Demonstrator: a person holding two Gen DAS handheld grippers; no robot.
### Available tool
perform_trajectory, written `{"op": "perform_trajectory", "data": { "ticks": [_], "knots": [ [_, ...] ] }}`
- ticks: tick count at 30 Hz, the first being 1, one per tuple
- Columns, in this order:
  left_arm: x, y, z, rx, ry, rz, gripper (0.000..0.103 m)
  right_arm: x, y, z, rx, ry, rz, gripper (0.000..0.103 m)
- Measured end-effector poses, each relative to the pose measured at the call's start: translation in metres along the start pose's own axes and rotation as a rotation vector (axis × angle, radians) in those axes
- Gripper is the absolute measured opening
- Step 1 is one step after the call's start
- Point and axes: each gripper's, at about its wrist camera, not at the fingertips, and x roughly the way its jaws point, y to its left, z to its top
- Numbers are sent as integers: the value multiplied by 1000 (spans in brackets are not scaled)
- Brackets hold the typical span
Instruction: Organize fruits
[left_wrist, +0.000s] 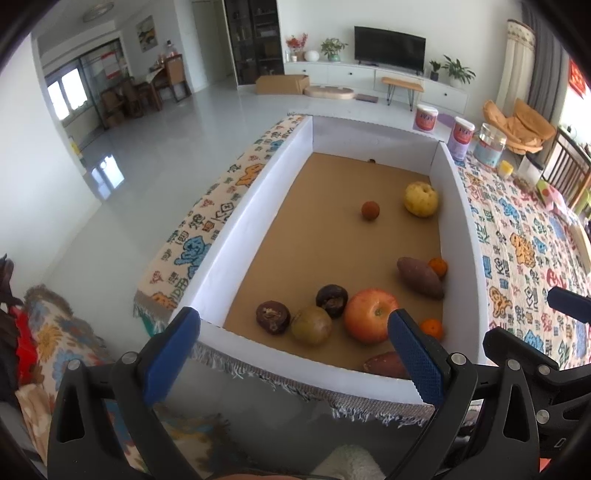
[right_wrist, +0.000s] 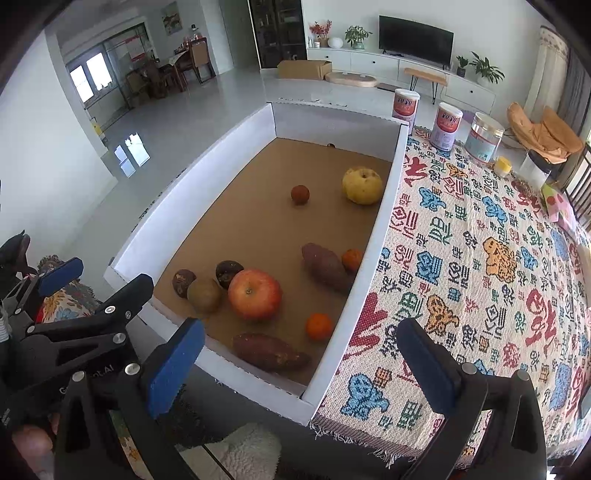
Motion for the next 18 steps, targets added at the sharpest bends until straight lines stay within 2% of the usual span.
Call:
{"op": "perform_trajectory", "data": {
  "ticks": [9, 18],
  "knots": [
    [-5, 2, 3, -11, -20, 21, 102, -9, 1, 3, -3, -21, -26, 103],
    [-7, 6, 8, -19, -30, 24, 102, -20, 4, 9, -9, -44, -14, 103]
  ]
}}
